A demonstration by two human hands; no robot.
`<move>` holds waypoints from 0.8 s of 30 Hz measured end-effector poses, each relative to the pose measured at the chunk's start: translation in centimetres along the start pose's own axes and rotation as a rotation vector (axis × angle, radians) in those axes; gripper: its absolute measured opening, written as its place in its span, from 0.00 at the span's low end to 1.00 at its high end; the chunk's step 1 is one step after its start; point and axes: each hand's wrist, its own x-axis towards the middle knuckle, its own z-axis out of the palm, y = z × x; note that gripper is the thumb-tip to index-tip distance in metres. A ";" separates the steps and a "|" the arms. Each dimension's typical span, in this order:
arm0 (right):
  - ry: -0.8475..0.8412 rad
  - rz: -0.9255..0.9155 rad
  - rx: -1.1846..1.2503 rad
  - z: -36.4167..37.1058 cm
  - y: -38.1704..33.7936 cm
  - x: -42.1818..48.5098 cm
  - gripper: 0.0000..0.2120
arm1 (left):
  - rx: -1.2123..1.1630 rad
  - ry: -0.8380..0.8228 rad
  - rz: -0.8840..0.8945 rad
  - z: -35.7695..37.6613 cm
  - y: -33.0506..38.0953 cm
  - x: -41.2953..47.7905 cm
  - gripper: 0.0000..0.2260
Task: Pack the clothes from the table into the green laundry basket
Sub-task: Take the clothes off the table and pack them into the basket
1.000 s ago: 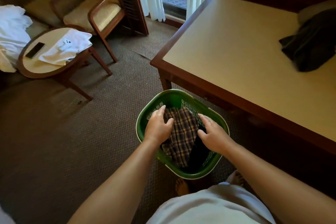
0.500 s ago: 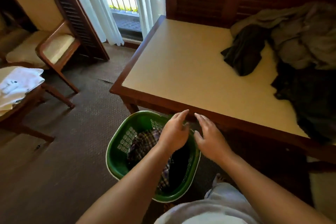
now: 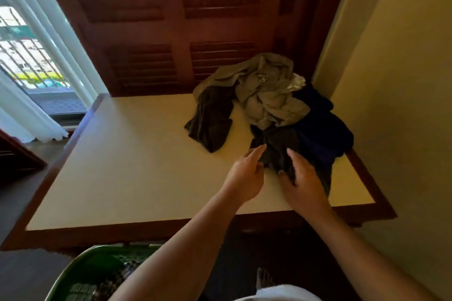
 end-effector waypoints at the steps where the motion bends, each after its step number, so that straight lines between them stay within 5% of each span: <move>1: 0.033 0.003 -0.049 -1.1 1.5 1.6 0.31 | 0.007 -0.006 0.001 0.5 1.0 1.4 0.25; 5: 0.012 0.088 -0.315 -4.0 7.8 7.7 0.41 | 0.019 -0.032 -0.019 2.3 3.8 5.7 0.25; 11: -0.209 0.295 -0.330 -4.8 12.5 15.5 0.43 | 0.093 -0.039 -0.045 4.0 4.8 9.3 0.25; 16: -0.272 0.269 -0.403 -3.6 14.3 17.6 0.21 | 0.164 -0.027 -0.039 3.4 4.6 11.4 0.24; 20: -0.176 0.323 0.099 -4.7 11.7 15.7 0.14 | 0.123 0.041 -0.041 2.9 3.1 12.9 0.24; 24: -0.539 0.329 0.568 -8.2 8.7 13.2 0.09 | 0.018 0.174 -0.078 2.7 1.8 14.5 0.20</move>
